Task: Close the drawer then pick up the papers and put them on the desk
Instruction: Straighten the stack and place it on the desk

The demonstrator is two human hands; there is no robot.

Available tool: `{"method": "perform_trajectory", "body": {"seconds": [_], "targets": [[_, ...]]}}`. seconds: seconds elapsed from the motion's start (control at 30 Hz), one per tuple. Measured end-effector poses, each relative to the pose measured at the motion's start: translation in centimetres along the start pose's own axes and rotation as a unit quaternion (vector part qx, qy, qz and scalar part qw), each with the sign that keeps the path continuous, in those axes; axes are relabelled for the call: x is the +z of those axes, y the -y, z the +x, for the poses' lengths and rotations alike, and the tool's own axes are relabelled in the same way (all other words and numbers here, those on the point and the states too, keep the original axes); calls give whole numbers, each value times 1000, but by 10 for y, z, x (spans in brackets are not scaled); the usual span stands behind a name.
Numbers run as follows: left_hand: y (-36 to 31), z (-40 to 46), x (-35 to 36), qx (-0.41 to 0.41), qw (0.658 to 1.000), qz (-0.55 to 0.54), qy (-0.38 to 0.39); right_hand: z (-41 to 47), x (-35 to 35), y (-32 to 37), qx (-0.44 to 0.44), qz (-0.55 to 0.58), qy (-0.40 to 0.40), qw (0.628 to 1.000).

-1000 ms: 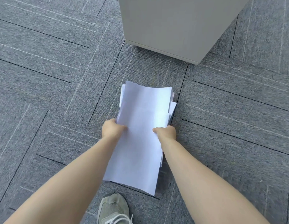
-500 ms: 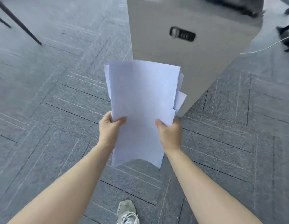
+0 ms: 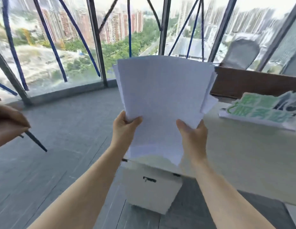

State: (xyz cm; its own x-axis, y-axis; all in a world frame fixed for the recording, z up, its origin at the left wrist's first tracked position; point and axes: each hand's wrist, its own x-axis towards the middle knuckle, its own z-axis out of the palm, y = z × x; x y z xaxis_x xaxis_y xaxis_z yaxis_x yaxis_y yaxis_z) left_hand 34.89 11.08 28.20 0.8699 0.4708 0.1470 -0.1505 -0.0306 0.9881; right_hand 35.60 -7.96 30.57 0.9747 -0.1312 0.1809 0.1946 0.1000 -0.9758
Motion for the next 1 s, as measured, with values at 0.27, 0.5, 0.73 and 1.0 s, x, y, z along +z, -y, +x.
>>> {"method": "perform_trajectory", "body": {"seconds": [0.27, 0.5, 0.73, 1.0], "targets": [[114, 31, 84, -118, 990, 69, 39, 82, -73, -128, 181, -95, 44, 978], [159, 63, 132, -226, 970, 91, -12, 135, -79, -178, 244, -141, 83, 956], [164, 125, 130, -229, 961, 153, -12, 210, -50, -192, 266, -201, 101, 937], [207, 224, 107, -307, 907, 284, 54, 270, 14, -236, 349, -284, 155, 880]]}}
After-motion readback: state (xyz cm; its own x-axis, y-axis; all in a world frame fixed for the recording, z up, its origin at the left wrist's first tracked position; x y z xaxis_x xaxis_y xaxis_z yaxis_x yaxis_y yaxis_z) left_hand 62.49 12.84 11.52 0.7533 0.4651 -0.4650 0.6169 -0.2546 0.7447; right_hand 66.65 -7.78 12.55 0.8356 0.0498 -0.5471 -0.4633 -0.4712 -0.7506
